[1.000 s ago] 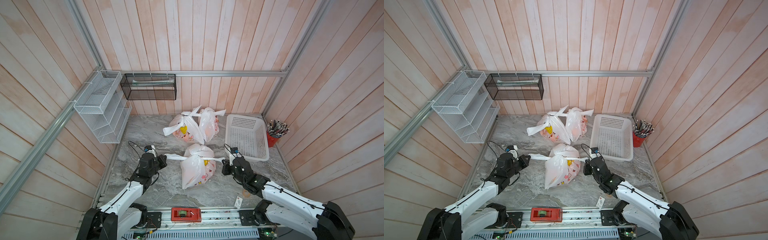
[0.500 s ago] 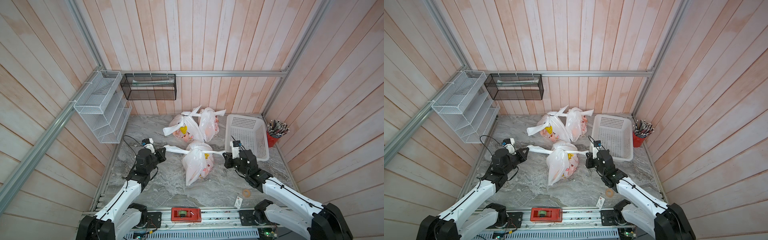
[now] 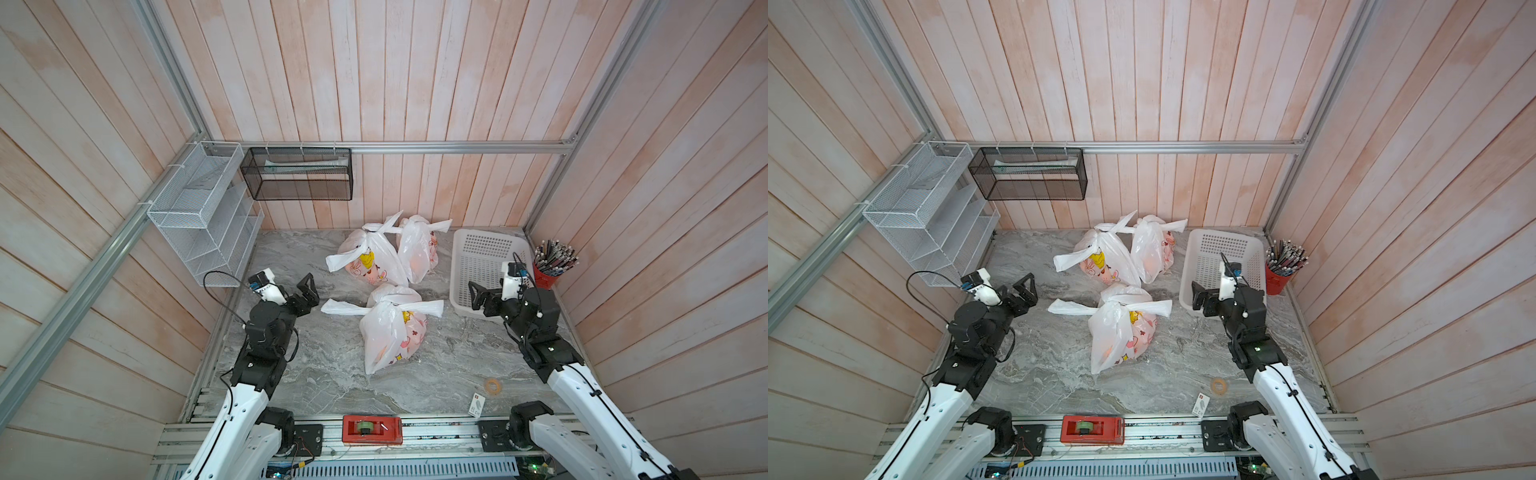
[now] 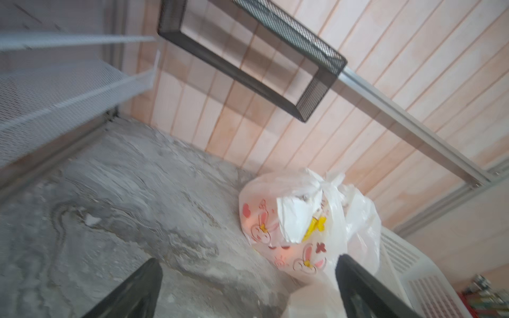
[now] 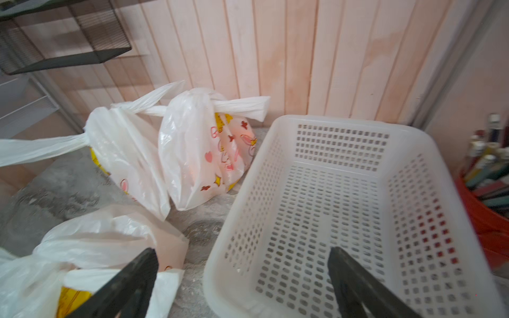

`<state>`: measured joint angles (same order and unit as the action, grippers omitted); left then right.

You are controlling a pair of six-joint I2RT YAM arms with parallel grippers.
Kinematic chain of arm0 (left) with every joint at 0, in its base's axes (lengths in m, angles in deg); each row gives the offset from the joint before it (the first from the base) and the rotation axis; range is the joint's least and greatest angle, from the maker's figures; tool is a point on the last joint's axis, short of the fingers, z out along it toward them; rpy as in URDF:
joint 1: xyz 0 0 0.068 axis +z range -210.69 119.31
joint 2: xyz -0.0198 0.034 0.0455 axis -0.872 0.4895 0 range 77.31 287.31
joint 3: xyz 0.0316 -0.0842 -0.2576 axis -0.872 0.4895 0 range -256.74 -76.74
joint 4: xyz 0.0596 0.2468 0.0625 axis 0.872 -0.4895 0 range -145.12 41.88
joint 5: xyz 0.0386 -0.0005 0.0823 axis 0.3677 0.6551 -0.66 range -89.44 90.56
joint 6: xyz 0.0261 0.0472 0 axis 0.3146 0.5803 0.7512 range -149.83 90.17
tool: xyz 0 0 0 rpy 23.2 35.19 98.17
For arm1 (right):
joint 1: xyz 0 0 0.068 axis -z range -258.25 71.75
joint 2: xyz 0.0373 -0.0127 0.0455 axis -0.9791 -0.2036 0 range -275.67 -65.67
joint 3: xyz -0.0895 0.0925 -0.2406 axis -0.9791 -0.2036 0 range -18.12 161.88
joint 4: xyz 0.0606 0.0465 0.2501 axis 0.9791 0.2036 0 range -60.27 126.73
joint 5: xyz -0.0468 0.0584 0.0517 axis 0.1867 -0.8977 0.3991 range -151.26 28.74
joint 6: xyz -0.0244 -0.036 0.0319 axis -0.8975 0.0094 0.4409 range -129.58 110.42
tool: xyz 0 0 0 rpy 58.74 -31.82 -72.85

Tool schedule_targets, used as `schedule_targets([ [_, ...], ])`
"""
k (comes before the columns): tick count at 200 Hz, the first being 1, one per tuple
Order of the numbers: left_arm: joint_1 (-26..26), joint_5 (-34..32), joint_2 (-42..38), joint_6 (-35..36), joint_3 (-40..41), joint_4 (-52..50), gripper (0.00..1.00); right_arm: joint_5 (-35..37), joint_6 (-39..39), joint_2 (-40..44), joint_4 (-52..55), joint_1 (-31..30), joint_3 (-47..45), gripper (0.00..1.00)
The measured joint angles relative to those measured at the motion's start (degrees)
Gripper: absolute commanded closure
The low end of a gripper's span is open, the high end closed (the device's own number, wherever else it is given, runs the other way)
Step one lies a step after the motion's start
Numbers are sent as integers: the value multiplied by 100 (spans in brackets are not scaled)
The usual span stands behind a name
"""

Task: Place the oranges into plastic bags & tie knots
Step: Tie the plastic bag at the center of the board, then reset both arms

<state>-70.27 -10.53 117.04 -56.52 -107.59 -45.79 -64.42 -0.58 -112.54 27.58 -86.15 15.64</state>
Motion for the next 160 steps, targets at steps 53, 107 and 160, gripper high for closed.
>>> schedule_targets([
  [53,140,-1344,17,992,1279,1379,0,-59,-2,-496,-1386,1832,-1270,1],
  [107,649,-1246,1397,1574,2218,2811,0,-131,-201,-2275,-3768,1888,-1644,2],
  [160,949,-417,2260,1923,2413,4369,0,-389,-278,-3150,-5423,1864,-1690,1],
])
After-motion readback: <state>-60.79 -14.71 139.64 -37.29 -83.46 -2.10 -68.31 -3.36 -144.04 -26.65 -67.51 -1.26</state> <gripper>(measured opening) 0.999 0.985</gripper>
